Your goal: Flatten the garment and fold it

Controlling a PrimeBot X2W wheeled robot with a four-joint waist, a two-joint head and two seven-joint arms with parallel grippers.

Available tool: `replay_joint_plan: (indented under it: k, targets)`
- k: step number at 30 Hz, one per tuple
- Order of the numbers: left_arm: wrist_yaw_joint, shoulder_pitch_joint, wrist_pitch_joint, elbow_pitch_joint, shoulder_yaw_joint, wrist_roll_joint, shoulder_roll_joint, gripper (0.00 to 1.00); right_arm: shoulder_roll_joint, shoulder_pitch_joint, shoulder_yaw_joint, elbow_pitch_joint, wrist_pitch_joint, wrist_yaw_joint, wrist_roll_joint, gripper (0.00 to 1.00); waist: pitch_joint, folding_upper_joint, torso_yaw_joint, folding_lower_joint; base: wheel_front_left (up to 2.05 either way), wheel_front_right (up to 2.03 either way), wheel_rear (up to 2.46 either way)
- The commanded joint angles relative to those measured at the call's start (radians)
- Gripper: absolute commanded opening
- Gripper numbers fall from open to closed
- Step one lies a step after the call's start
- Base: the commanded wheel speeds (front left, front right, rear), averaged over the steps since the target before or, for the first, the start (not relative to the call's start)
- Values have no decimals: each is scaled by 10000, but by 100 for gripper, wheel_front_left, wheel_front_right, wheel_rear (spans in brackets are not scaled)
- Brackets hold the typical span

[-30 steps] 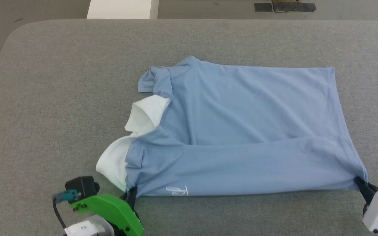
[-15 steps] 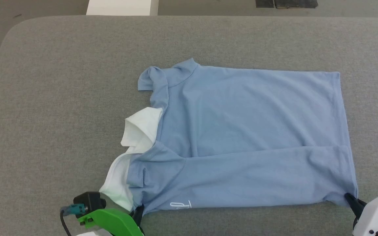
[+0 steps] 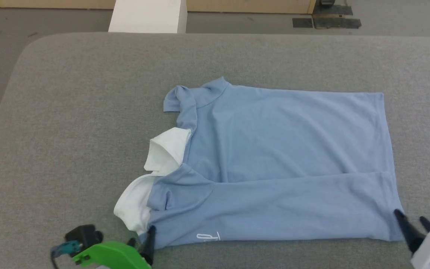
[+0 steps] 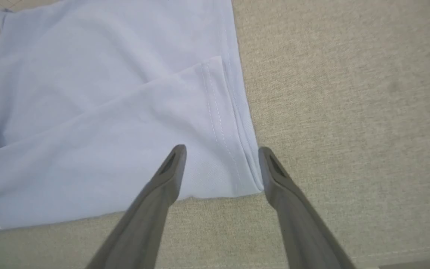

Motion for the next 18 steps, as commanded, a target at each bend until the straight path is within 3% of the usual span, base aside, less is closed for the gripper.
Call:
replay_joint_plan:
  k: [1, 4, 6, 11, 14, 18]
  targets:
    - [93, 231, -175, -239, 154, -5, 124, 100, 26, 107, -172, -255, -165, -13, 40, 100, -162, 0, 53, 0, 0, 0, 0]
    - [106, 513, -658, -1032, 330, 242, 262, 100, 71, 106, -552, -965, -913, -13, -244, 100, -326, 0, 74, 0, 0, 0, 0]
    - [170, 520, -1389, -1591, 568, 562, 275, 100, 93, -50, -733, -1422, -1968, -13, -568, 100, -407, 0, 62, 0, 0, 0, 0]
    - [-563, 198, -4043, -2398, 591, 1627, 389, 100, 119, -344, -366, -1830, -4867, -13, -1280, 100, -607, 0, -99, 0, 0, 0, 0]
    - [-771, 134, -5141, -2275, 424, 2260, 419, 100, 122, -257, 65, -1652, -5795, -13, -1520, 100, -697, 0, -222, 0, 0, 0, 0]
    - [-805, -255, -5367, -1909, 126, 2895, 576, 100, 123, -166, 307, -1321, -6355, -13, -1586, 100, -614, 0, -326, 0, 0, 0, 0]
